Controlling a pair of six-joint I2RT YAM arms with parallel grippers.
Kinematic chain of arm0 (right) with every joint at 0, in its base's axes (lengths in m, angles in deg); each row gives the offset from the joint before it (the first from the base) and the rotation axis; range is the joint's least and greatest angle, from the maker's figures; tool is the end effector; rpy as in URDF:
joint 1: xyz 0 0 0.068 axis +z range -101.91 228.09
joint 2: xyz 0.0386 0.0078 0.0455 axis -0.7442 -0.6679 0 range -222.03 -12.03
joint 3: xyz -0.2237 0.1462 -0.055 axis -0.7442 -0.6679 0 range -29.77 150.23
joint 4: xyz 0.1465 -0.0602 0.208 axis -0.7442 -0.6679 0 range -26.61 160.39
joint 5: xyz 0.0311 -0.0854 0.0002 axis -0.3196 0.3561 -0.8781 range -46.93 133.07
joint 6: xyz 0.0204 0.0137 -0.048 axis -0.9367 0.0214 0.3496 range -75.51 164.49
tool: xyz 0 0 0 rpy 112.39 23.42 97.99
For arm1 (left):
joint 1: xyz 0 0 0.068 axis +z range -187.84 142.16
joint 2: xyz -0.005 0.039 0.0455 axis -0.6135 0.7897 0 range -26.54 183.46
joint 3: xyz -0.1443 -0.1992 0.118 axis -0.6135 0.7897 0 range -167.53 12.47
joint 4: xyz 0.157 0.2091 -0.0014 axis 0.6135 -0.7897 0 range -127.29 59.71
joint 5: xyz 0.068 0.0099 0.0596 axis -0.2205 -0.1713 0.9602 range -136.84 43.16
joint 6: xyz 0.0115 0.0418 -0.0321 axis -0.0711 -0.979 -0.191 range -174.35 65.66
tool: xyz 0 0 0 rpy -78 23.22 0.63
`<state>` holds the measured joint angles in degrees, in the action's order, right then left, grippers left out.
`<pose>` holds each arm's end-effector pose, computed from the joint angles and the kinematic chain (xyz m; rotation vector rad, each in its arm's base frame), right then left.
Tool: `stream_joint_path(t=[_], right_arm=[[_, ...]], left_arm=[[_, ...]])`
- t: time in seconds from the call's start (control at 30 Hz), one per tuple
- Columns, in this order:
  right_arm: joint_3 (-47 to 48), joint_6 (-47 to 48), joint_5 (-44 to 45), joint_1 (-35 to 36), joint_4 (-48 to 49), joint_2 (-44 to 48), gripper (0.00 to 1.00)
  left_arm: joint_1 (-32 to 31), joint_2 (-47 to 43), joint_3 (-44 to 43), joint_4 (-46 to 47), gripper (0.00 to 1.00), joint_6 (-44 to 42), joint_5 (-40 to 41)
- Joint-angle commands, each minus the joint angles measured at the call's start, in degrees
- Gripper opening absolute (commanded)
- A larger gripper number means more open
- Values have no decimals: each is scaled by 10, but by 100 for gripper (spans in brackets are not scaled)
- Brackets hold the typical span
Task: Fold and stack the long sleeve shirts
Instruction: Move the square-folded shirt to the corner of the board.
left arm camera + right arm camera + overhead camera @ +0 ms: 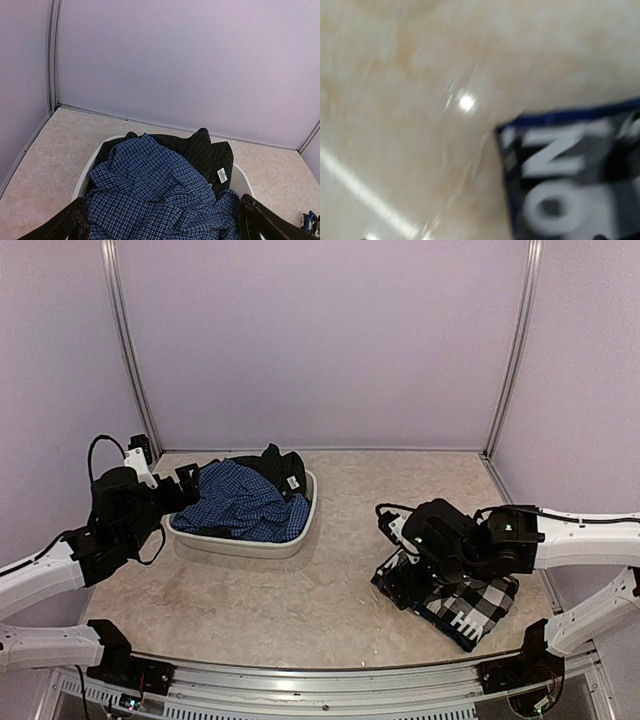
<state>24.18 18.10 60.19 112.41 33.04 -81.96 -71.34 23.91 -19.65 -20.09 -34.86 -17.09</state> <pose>0.1160 0.2171 0.2651 -0.6856 2.3741 0.3209 0.1826 -0.0997 0.2821 -0.1766 1.6909 -0.2470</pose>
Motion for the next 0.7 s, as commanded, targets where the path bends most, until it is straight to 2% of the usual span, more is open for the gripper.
stream_joint_path(t=[0.0,0.13,0.27,0.67], right_arm=[[25,-50,-4,66,-74,-45,92],[17,-88,-62,109,-92,-69,90],[-29,-134,-103,113,-95,-71,90],[-104,-161,-159,58,-81,-79,91]], left_arm=[[-4,1,-3,1,99,8,-15],[-7,-6,1,-2,99,12,-16],[-9,-11,3,-2,99,16,-17],[-13,-28,6,-4,99,15,-13]])
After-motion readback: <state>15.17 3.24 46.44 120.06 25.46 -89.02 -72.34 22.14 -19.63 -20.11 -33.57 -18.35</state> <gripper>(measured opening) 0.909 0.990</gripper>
